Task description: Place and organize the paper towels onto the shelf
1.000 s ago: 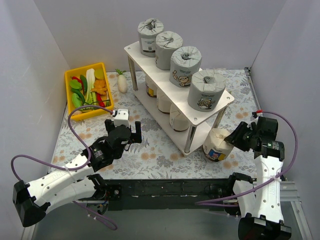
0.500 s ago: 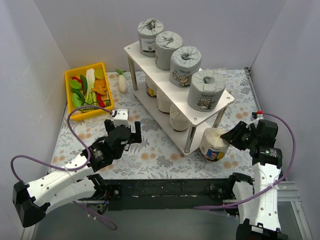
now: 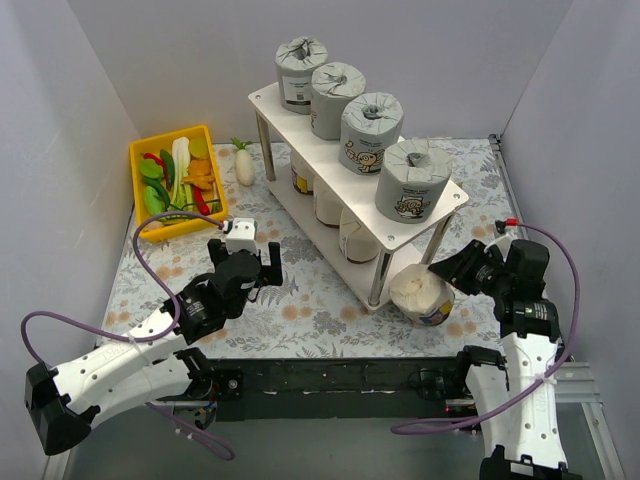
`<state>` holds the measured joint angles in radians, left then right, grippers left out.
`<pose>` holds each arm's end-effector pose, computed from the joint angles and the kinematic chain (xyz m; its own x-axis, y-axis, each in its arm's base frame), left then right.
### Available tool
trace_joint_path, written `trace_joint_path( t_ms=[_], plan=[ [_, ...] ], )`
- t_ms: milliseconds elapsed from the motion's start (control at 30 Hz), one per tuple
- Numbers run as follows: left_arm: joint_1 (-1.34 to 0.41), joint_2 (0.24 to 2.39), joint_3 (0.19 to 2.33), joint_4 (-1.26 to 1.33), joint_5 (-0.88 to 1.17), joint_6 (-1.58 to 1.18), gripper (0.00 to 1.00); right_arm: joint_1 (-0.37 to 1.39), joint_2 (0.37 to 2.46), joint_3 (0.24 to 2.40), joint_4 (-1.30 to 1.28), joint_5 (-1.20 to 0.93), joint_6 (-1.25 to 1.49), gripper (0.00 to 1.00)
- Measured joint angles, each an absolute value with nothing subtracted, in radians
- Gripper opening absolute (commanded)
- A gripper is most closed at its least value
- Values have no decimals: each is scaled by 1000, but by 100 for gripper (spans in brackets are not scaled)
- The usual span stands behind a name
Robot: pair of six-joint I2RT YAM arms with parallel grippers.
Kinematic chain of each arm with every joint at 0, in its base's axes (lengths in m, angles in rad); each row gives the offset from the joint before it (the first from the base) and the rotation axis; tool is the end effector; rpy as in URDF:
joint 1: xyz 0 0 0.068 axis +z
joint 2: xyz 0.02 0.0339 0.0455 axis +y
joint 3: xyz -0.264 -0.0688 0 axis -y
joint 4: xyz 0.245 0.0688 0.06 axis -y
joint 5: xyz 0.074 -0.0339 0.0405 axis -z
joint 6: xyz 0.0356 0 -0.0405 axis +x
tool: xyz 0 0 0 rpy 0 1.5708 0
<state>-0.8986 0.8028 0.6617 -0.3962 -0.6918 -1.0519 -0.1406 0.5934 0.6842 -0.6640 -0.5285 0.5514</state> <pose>0.1266 -0.1226 0.2764 -0.3850 -0.5902 -0.7096 -0.1472 0.7982 -0.5841 0.1289 -0.0001 0.2863 -0.6137 0.5438 -0.5724 0.0271 0.7391 0.6731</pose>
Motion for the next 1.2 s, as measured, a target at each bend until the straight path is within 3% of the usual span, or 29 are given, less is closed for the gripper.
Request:
trace_joint_path(
  t_ms=[67, 167, 233, 500, 767, 900, 1200],
  plan=[
    [-899, 803, 662, -396, -692, -1052, 98, -133, 580, 662, -639, -532, 571, 31],
    [-899, 803, 662, -396, -692, -1052, 98, -128, 561, 627, -627, -529, 590, 39],
    [-899, 803, 662, -396, -692, -1052, 98, -126, 562, 624, -647, -499, 582, 49],
    [-899, 803, 662, -396, -691, -1052, 98, -123, 556, 695, -828, -303, 512, 64],
    [-899, 804, 662, -396, -691, -1052, 98, -123, 606, 915, -981, 7, 495, 69],
    [-899, 804, 662, -396, -691, -1052, 98, -123, 631, 920, -1073, 123, 499, 72],
    [-899, 804, 662, -396, -691, -1052, 98, -123, 617, 823, -1148, 163, 493, 73]
  ],
)
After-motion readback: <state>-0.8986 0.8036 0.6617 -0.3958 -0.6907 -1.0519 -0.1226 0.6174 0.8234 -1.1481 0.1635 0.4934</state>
